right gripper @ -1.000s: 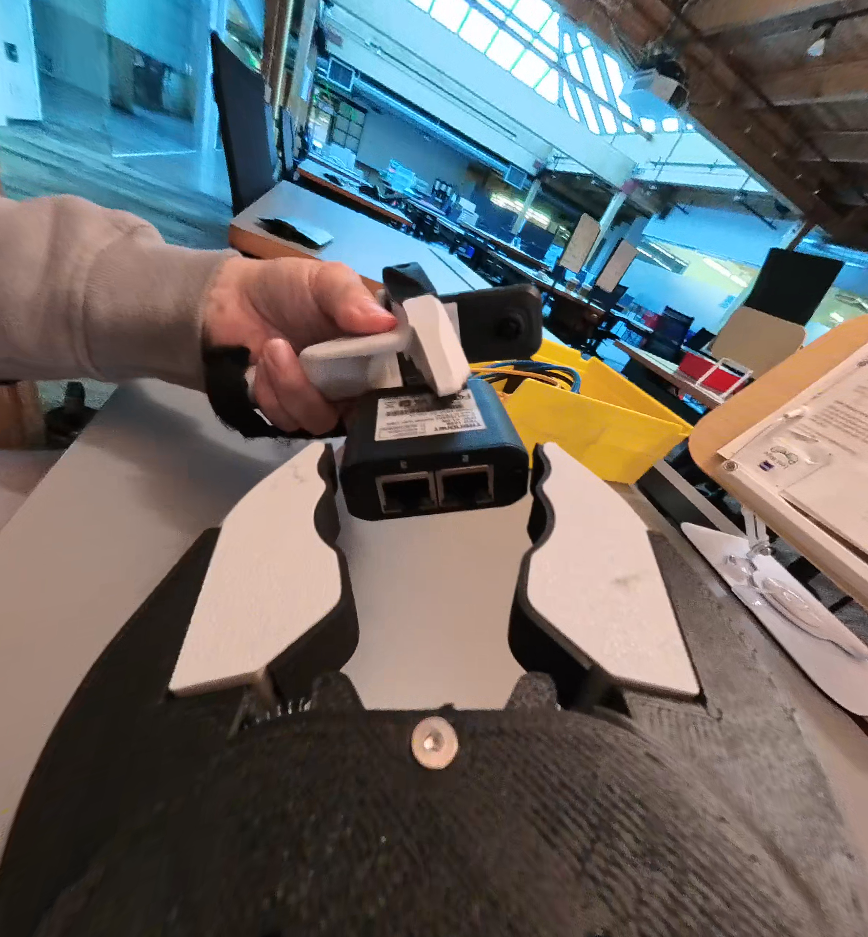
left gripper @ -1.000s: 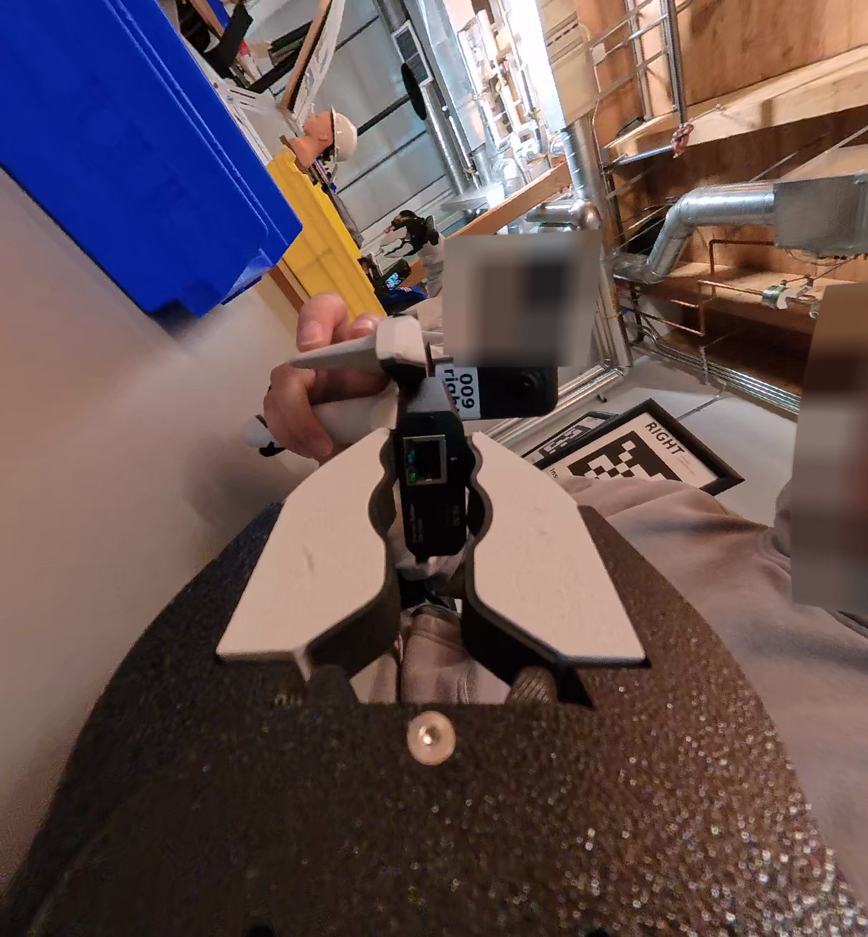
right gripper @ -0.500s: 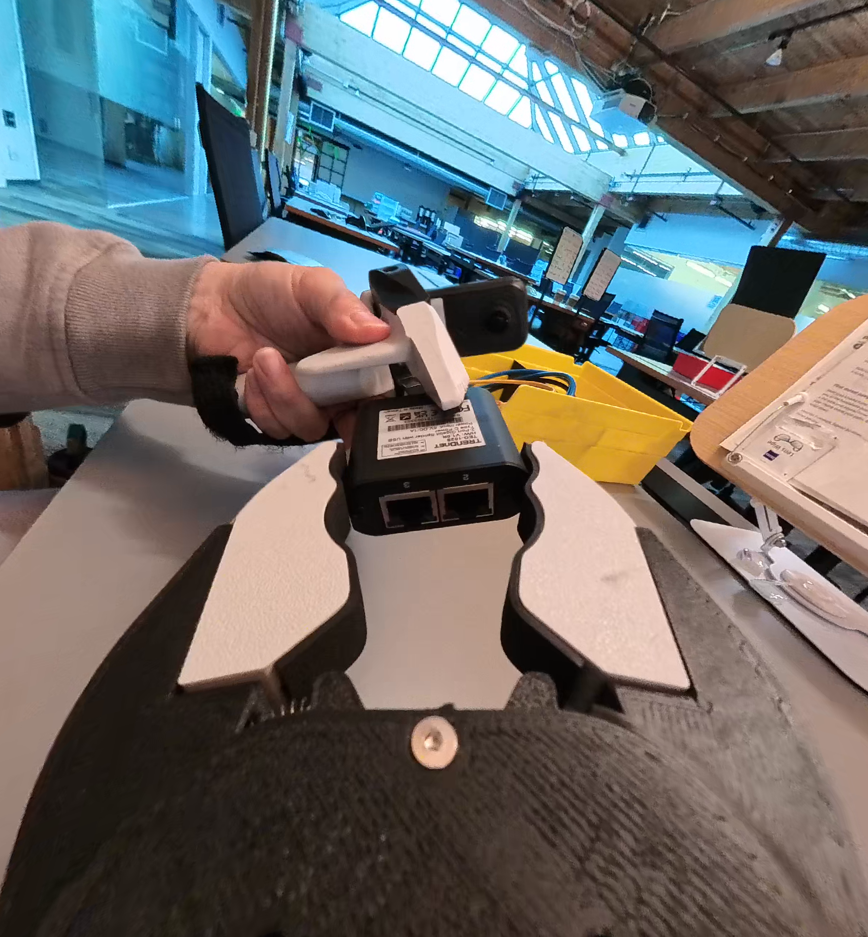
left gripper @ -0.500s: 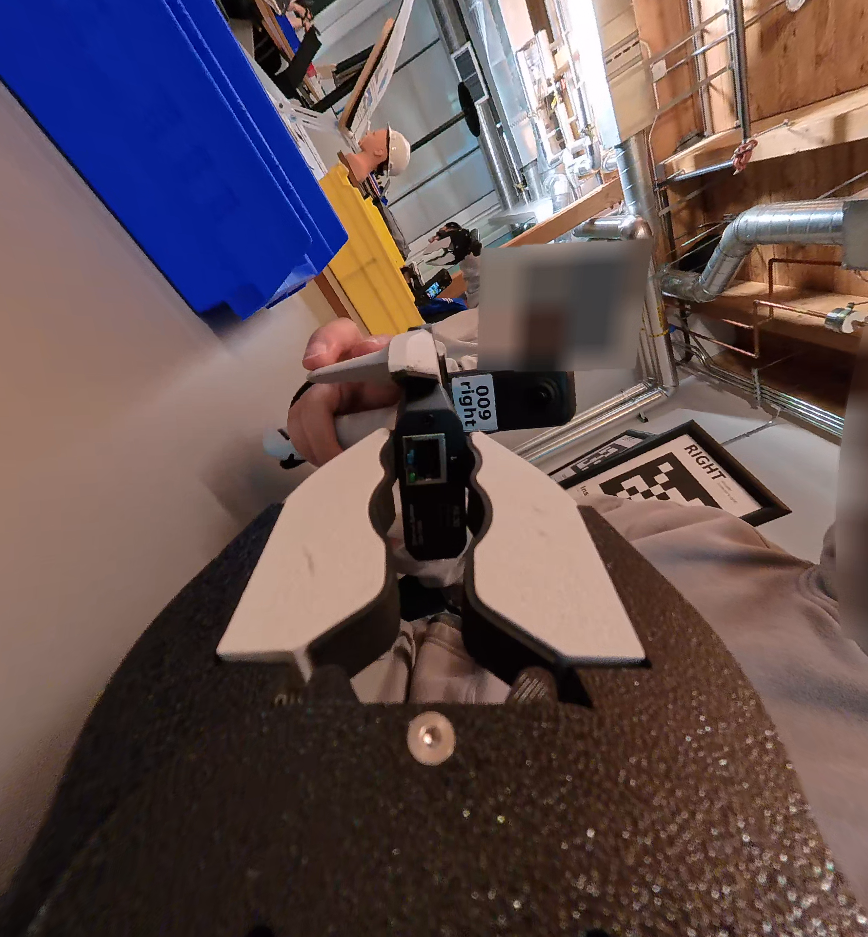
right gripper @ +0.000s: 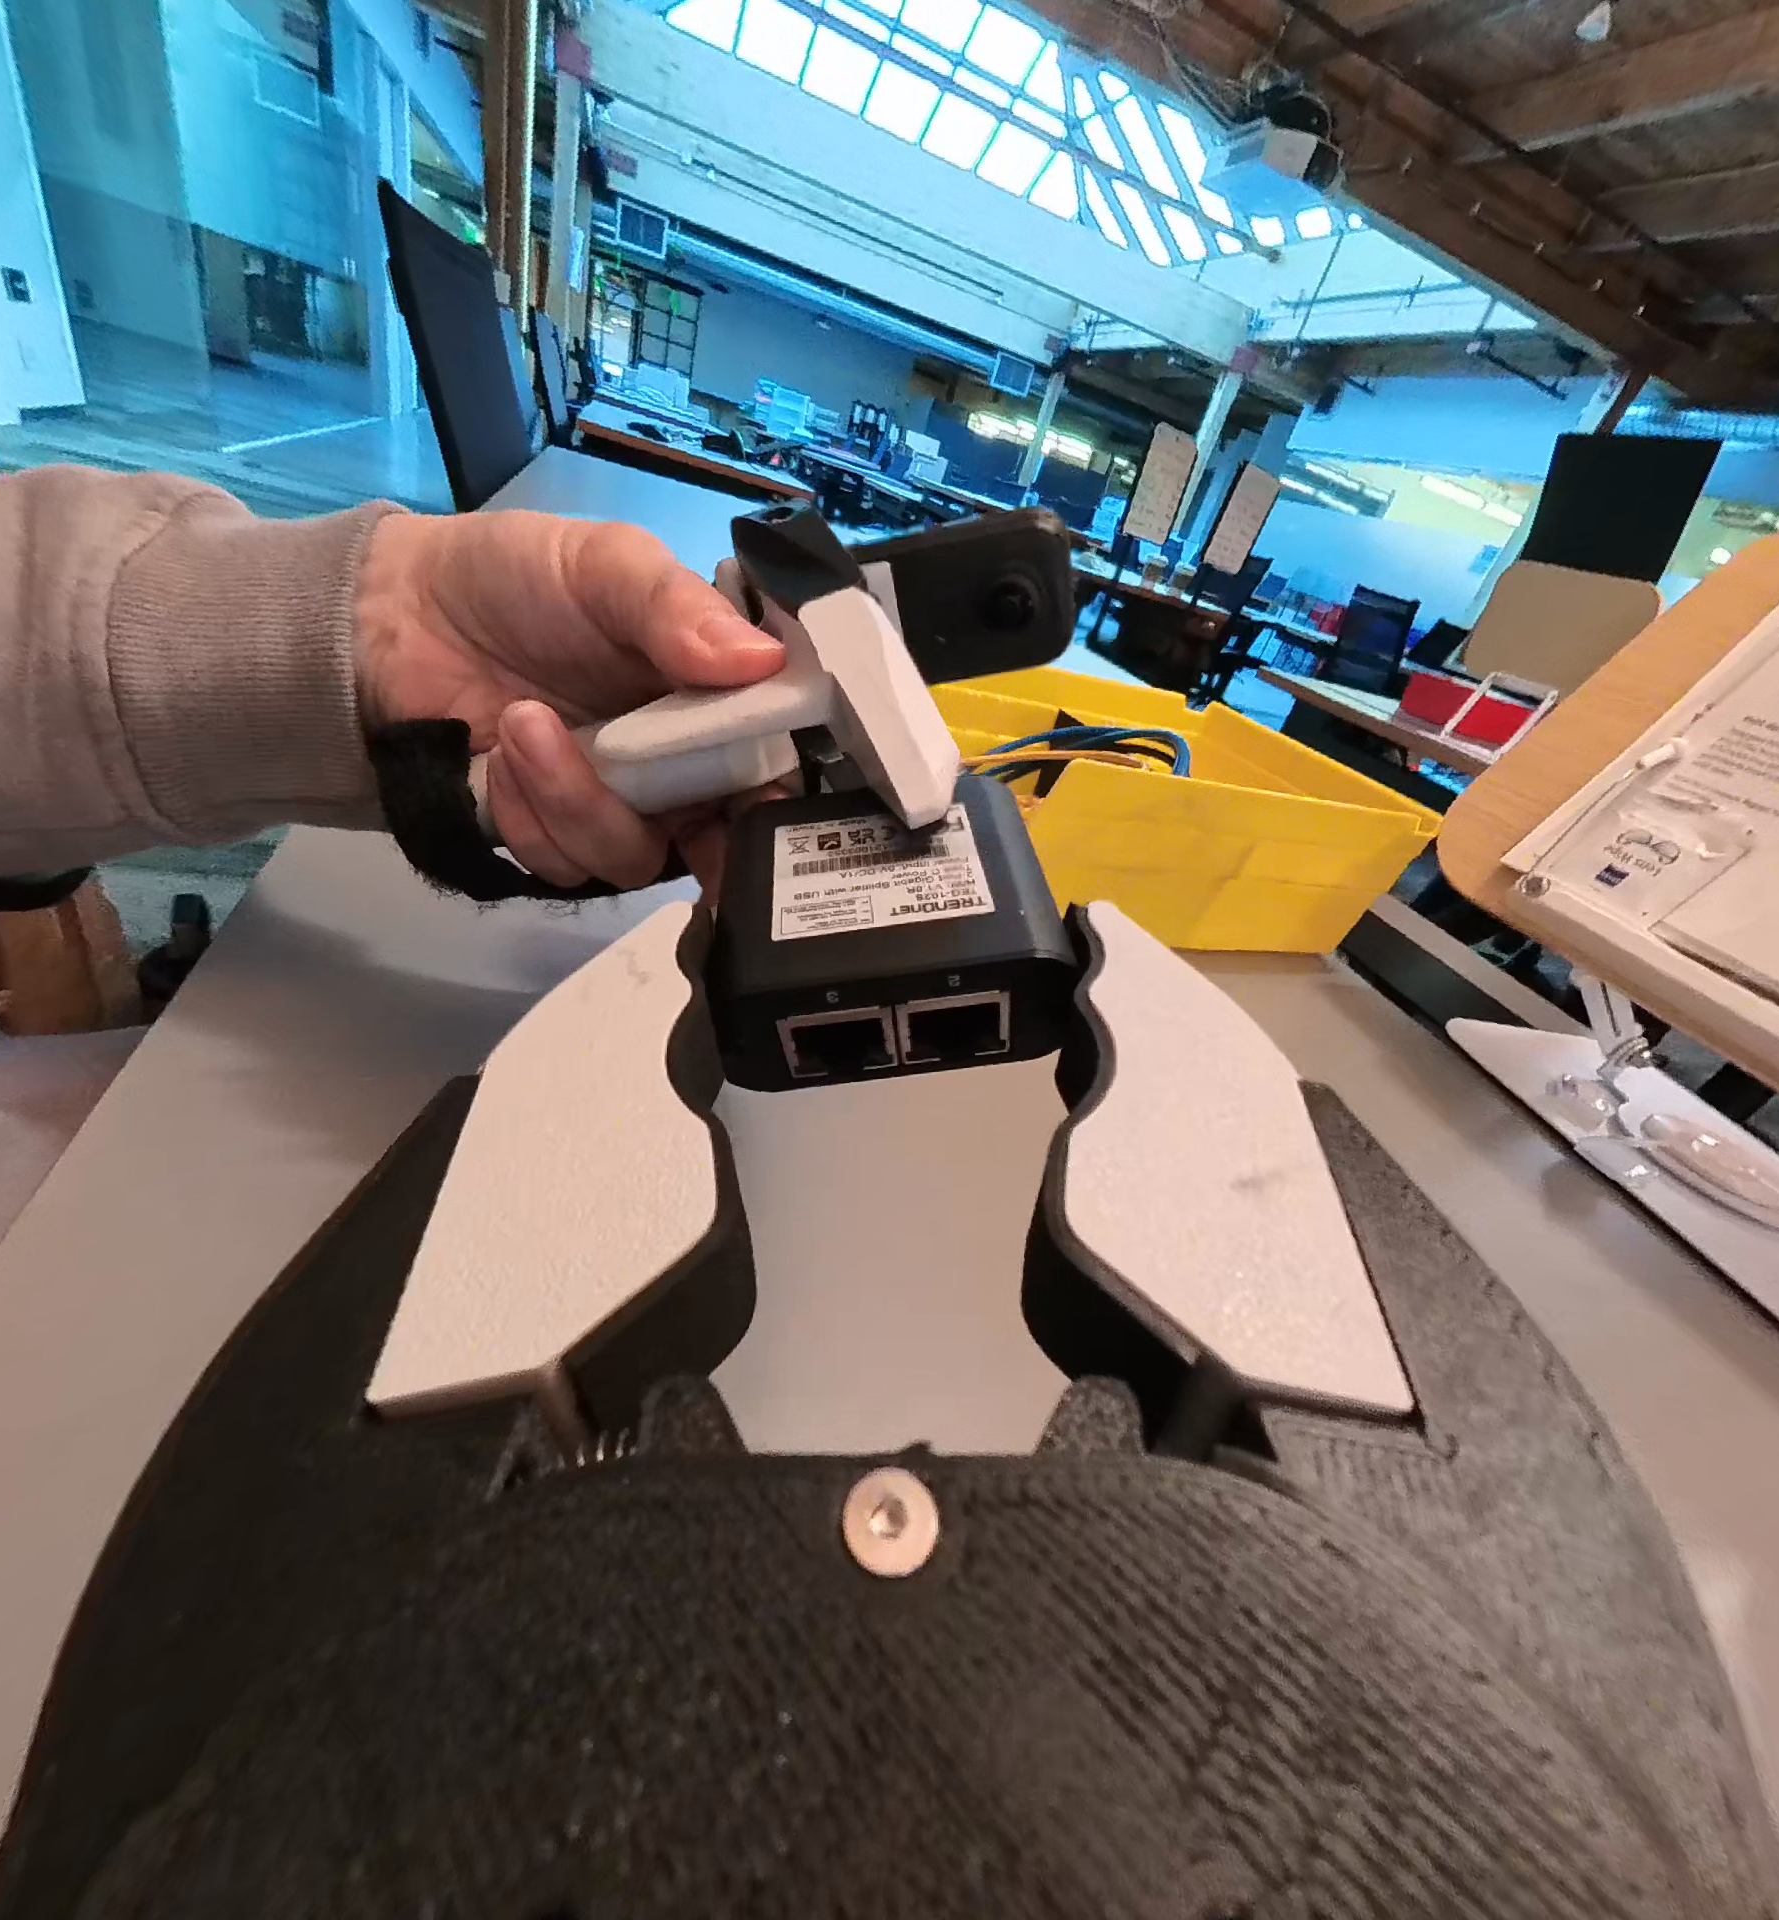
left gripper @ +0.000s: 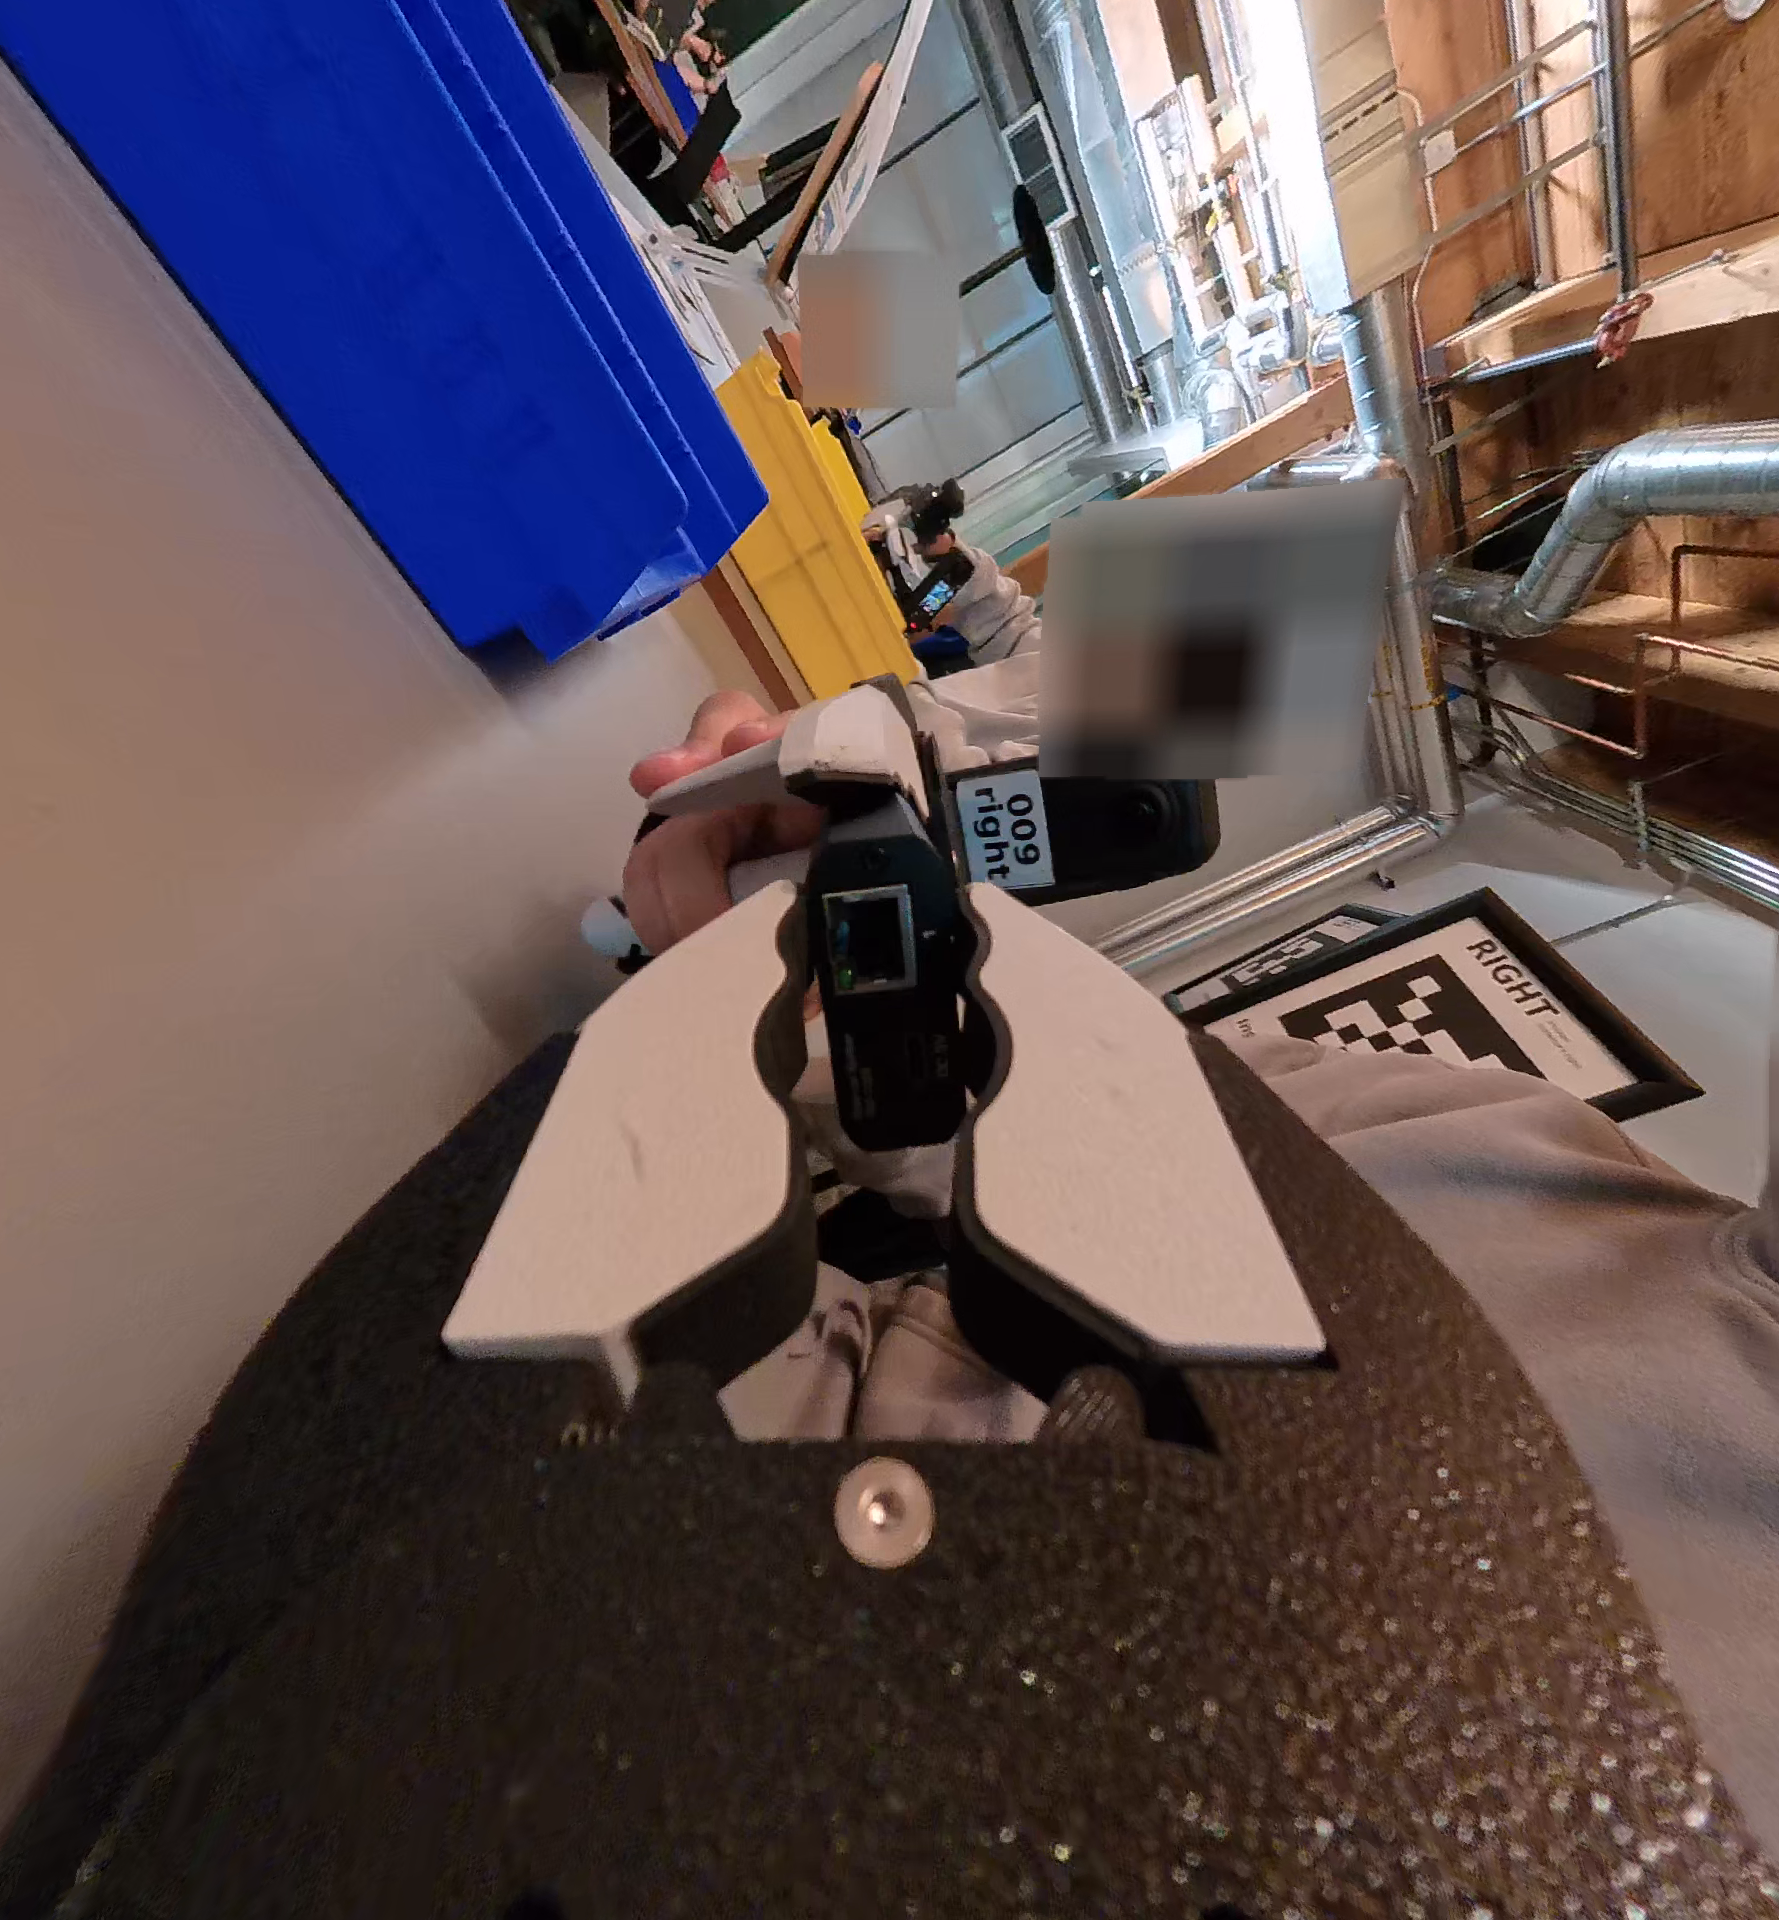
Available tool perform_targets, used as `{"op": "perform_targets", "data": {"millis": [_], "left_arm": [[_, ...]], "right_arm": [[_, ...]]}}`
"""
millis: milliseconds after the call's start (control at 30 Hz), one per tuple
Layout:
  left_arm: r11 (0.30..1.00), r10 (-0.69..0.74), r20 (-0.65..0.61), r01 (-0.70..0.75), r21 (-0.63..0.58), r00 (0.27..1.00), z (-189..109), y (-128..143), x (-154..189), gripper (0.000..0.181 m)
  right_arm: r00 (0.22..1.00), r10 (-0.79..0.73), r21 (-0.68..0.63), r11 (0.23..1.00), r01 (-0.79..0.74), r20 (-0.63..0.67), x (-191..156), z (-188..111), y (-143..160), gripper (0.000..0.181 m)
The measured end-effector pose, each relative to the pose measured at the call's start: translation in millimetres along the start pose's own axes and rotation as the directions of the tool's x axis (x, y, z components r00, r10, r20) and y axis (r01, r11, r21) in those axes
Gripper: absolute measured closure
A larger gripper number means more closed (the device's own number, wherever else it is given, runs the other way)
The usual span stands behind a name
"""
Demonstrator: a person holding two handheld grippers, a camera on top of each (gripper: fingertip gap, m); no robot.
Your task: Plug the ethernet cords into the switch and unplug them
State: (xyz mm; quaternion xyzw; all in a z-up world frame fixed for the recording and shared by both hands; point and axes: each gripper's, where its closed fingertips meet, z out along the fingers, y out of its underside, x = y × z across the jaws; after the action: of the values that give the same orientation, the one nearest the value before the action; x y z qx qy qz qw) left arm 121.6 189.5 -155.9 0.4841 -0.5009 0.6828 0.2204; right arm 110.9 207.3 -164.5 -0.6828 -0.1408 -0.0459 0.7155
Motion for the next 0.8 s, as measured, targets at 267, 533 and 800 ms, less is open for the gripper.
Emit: {"op": "perform_targets", "data": {"millis": [267, 533, 800], "left_arm": [[0.936, 0.311, 0.292, -0.345, 0.073, 0.904, -19, -29, -14, 0.149], [0.842, 0.249, 0.917, -0.537, -0.045, 0.313, -201, -110, -51, 0.144], [0.991, 0.055, 0.95, -0.133, -0.015, 0.306, -250, -158, -136, 0.144]], "right_arm": [[0.983, 0.182, 0.037, 0.983, -0.181, -0.021, 17, -8, 9, 0.117], [0.968, 0.248, 0.092, 0.965, -0.245, -0.023, 26, -15, 9, 0.117], [0.965, 0.261, 0.112, 0.959, -0.26, 0.0, 26, -17, 7, 0.117]]}}
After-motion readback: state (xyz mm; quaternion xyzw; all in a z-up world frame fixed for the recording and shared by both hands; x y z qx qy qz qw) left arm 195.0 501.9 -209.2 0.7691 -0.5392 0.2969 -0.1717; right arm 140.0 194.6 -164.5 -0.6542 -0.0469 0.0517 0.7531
